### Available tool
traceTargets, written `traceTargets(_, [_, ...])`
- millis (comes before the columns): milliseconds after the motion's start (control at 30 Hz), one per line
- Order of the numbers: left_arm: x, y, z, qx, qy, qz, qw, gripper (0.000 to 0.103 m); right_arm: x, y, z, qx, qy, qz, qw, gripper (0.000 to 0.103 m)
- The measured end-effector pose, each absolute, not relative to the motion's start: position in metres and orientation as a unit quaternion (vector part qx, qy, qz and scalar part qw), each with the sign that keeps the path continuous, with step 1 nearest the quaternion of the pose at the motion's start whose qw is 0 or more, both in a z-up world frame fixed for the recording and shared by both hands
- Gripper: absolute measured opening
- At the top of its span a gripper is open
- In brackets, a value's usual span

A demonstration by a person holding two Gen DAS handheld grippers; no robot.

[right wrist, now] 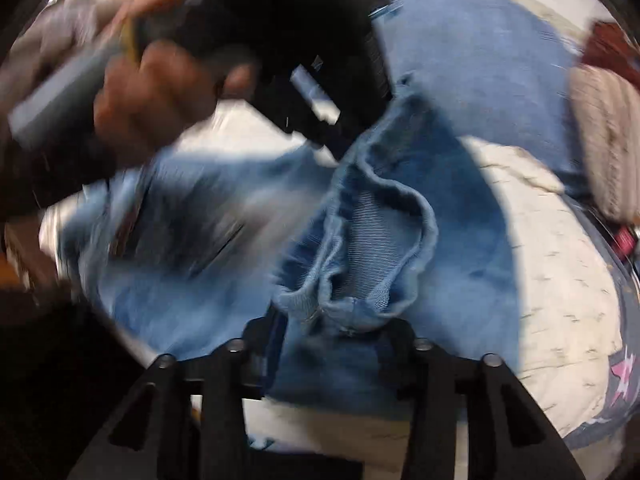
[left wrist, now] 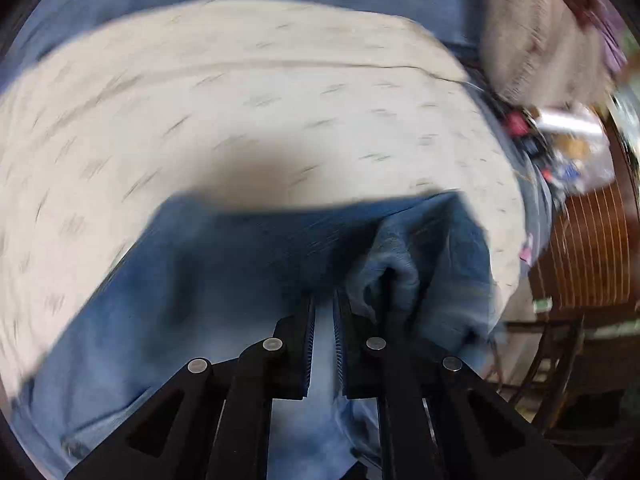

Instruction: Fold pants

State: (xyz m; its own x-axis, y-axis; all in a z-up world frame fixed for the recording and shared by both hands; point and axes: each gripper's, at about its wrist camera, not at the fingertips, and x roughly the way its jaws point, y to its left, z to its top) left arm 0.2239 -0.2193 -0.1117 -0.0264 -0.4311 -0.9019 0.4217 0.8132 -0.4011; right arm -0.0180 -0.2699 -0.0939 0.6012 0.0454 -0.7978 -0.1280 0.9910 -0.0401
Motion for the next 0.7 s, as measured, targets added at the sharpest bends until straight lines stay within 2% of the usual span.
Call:
traceTargets(67, [0.224, -0.189, -0.117, -0.041, 0.655, -0.290, 0.697, 0.009, -0.029, -0.264, -0.086, -0.043, 0.442, 0.060, 0.894, 0.051])
traceTargets(133, [0.221, -0.159, -0.119, -0.088, 0.656, -0.281, 0.695, 0.013, -0.045, -0.271, -0.071, -0.024, 0.429, 0.057, 0.901, 0.059])
traceTargets(167, [0.217, -0.149, -0.119, -0.110, 0.653, -0.284, 0.693, 0.014, -0.055, -0.283, -0.062, 0.006, 0.419, 0.054, 0.906, 0.069])
traceTargets(200, [0.212, -0.144, -0.118, -0.124, 0.650, -0.290, 0.691, 0.021, -0.064, -0.301, -0.055, 0.048, 0.409, 0.045, 0.910, 0.080])
traceTargets(233, [0.205, -0.142, -0.117, -0.138, 0.647, -0.299, 0.687, 0.032, -0.073, -0.324, -0.052, 0.105, 0.402, 0.028, 0.909, 0.083])
traceTargets(267, [0.197, -0.145, -0.116, -0.147, 0.642, -0.309, 0.686, 0.039, -0.077, -0.343, -0.052, 0.156, 0.400, 0.017, 0.903, 0.086])
traceTargets(300, [0.191, -0.150, -0.116, -0.149, 0.639, -0.318, 0.684, 0.051, -0.083, -0.367, -0.059, 0.229, 0.399, 0.009, 0.888, 0.086])
traceTargets(333, [0.185, -0.157, -0.118, -0.147, 0.637, -0.325, 0.683, 0.057, -0.089, -0.392, -0.070, 0.314, 0.392, 0.003, 0.865, 0.086])
traceTargets(433, [0.174, -0.188, -0.137, -0.125, 0.647, -0.332, 0.674, 0.058, -0.096, -0.427, -0.103, 0.473, 0.363, 0.013, 0.803, 0.085])
traceTargets(533, [0.178, -0.215, -0.163, -0.119, 0.670, -0.311, 0.663, 0.058, -0.089, -0.436, -0.118, 0.532, 0.340, 0.036, 0.774, 0.085])
traceTargets(633, [0.180, -0.222, -0.162, -0.140, 0.665, -0.308, 0.666, 0.061, -0.076, -0.439, -0.135, 0.565, 0.333, 0.042, 0.754, 0.085])
traceTargets(667, [0.180, -0.229, -0.161, -0.145, 0.669, -0.318, 0.656, 0.058, -0.072, -0.441, -0.138, 0.573, 0.329, 0.048, 0.749, 0.081])
traceTargets(700, [0.179, -0.234, -0.161, -0.142, 0.671, -0.319, 0.654, 0.050, -0.069, -0.441, -0.141, 0.580, 0.326, 0.051, 0.745, 0.067])
